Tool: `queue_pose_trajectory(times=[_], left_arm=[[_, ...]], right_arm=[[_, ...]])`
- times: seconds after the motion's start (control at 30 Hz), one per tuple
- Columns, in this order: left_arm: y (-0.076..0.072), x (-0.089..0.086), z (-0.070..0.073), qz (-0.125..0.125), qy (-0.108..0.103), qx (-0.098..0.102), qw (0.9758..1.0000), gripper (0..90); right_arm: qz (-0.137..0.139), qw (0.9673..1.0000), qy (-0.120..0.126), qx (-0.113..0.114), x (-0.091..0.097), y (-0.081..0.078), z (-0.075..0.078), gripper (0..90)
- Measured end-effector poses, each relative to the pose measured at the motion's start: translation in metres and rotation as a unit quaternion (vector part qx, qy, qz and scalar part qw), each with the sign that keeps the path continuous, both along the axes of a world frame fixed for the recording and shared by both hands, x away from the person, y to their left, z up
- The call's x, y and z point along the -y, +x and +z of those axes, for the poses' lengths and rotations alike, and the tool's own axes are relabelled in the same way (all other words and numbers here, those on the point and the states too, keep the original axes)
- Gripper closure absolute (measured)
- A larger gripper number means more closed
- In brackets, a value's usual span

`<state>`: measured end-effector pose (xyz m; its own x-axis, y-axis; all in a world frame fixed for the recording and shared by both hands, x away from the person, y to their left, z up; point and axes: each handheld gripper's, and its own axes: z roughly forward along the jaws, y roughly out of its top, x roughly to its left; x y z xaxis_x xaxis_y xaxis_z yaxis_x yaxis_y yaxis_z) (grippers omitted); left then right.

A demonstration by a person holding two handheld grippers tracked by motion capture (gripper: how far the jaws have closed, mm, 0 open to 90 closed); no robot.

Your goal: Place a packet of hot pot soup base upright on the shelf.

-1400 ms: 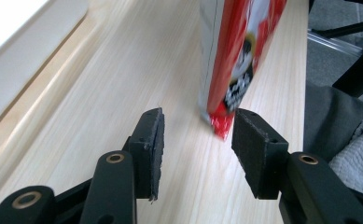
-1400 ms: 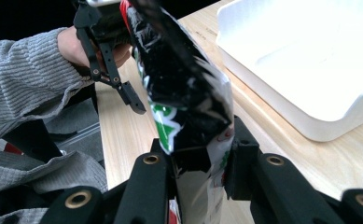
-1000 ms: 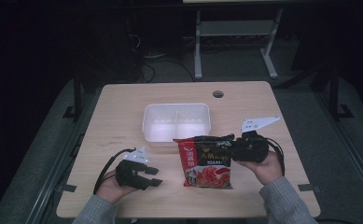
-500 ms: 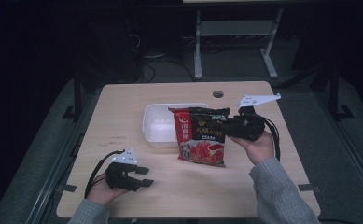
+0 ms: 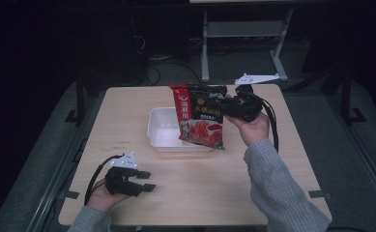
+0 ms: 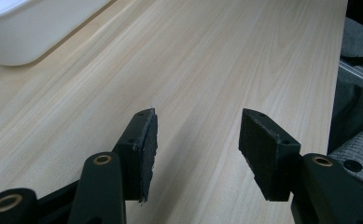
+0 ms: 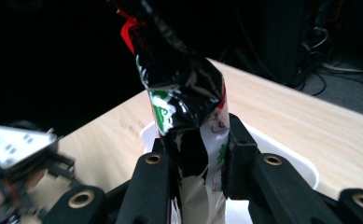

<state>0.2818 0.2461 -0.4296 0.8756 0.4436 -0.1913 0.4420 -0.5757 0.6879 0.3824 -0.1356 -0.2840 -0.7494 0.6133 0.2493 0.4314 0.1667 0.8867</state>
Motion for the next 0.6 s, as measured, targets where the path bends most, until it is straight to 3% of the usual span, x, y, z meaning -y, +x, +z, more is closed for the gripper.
queue_pose_trajectory(times=[0.27, 0.37, 0.6], left_arm=[[0.001, 0.000, -0.001, -0.004, -0.001, -0.002, 1.0000, 44.9], [0.001, 0.000, 0.000, -0.003, -0.004, -0.002, 1.0000, 44.8], [0.001, -0.001, 0.000, -0.003, -0.005, -0.001, 1.0000, 44.8]], right_arm=[[-0.028, 0.9995, -0.007, 0.012, -0.009, 0.022, 0.007, 74.6], [-0.049, 0.9988, -0.003, 0.007, -0.007, 0.030, 0.004, 74.6], [-0.088, 0.9960, -0.019, 0.005, -0.006, 0.041, -0.005, 74.7]])
